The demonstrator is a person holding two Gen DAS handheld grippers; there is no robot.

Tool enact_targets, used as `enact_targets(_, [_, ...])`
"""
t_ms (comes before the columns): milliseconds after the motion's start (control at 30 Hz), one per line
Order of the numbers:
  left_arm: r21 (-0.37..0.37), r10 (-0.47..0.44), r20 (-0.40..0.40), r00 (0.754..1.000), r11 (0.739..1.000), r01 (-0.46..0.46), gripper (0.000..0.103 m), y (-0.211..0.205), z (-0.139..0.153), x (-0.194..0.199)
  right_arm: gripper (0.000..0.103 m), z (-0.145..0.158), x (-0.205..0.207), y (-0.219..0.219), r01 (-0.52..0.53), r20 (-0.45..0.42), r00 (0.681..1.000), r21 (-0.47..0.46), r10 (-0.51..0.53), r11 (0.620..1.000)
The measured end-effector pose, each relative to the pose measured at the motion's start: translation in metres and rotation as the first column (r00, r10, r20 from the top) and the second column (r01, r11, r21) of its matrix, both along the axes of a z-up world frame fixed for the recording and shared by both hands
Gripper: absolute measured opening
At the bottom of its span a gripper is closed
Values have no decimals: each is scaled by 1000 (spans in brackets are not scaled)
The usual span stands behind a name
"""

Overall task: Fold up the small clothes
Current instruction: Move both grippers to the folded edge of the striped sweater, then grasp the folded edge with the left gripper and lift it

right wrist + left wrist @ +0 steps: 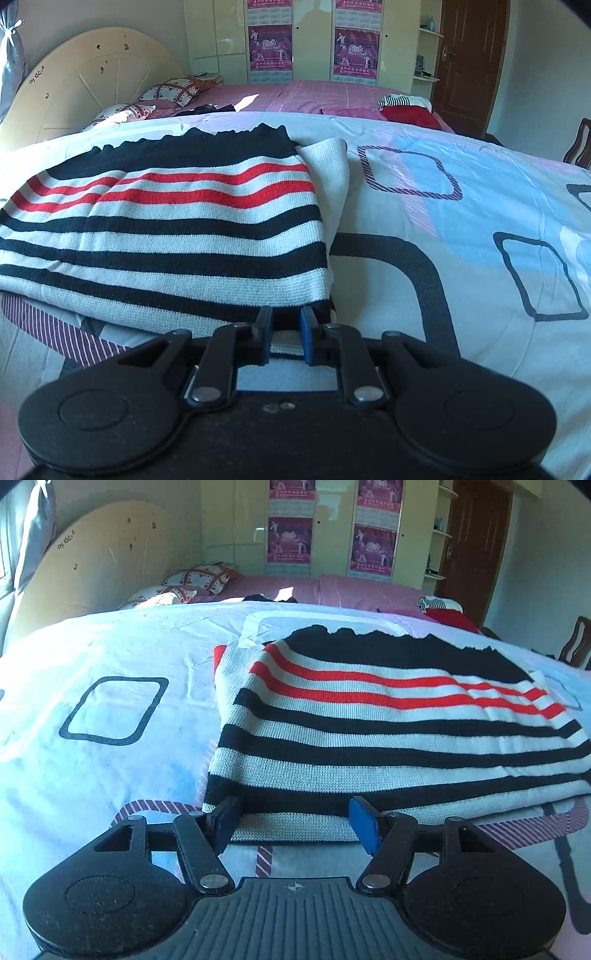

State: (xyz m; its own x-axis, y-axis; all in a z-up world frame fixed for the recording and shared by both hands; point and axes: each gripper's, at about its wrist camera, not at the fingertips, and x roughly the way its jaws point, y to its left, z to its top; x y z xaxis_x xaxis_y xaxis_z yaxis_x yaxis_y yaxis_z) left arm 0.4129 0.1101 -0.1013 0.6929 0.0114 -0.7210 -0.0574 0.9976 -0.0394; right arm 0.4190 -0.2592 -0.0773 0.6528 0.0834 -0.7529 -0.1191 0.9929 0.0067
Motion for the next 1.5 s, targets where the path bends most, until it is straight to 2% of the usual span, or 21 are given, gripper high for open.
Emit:
enact_targets(67, [-7,27,17,1000,1000,-27,65,5,6,-13,18,8,-1,-3,4,-12,1000,20,-4,1000])
enact_targets(133, [-22,37,12,999,999,-36,67,9,7,-24,24,20,-13,-3,-7,48,999,25,6,1000])
enact_targets(200, [-64,46,3,999,997,-45,67,15,4,-31,25,23,-19,-1,-26,70,997,11,26,1000])
enact_targets(300, [-169,62,-8,998,984,-62,67,23,-4,-32,22,22,-20,1,-34,83,996,27,31,999])
enact_targets(333, [-229,67,-14,998,971,-69,67,27,-8,-31,23,22,-20,2,-33,86,996,30,31,999])
enact_targets(400, [-371,102,-33,994,922,-107,67,38,-19,-28,22,16,-16,4,-19,62,998,12,19,1000])
enact_targets(433, [-424,115,-31,993,898,-117,67,41,-22,-29,22,11,-13,4,-10,37,999,1,10,1000])
enact_targets(500, [-484,138,-32,990,865,-136,67,45,-28,-27,22,2,-12,3,-10,21,1000,-3,10,1000])
enact_targets(567, [-522,152,-30,988,840,-145,67,46,-33,-26,22,2,-12,4,-14,24,1000,-9,14,1000])
enact_targets(700, [-553,165,-22,986,820,-150,67,46,-37,-28,23,12,-20,2,-15,97,995,21,13,1000])
enact_targets(767, [-557,170,-9,985,818,-146,67,47,-39,-29,20,1,-13,0,9,38,999,-6,-9,1000])
enact_targets(800, [-566,173,-5,985,811,-145,67,49,-40,-29,20,-3,-11,-1,12,39,999,4,-12,1000])
enact_targets(900, [-620,198,-6,980,768,-159,67,63,-43,-26,21,5,-12,2,24,50,998,16,-25,1000])
enact_targets(1000, [-682,238,-20,971,707,-187,67,73,-49,-19,22,11,-16,3,13,83,996,38,-16,999])
enact_targets(1167, [-730,290,-12,957,652,-206,67,75,-58,-5,22,19,-17,8,-4,123,992,64,-4,998])
enact_targets(1300, [-737,295,23,955,651,-183,67,70,-60,-1,22,19,-12,10,-12,119,993,61,4,998])
enact_targets(1433, [-712,309,60,949,680,-176,67,63,-64,2,23,21,-8,14,-31,126,992,82,21,996])
enact_targets(1500, [-713,322,73,944,678,-177,67,61,-66,7,21,24,-2,24,-70,133,989,82,58,994])
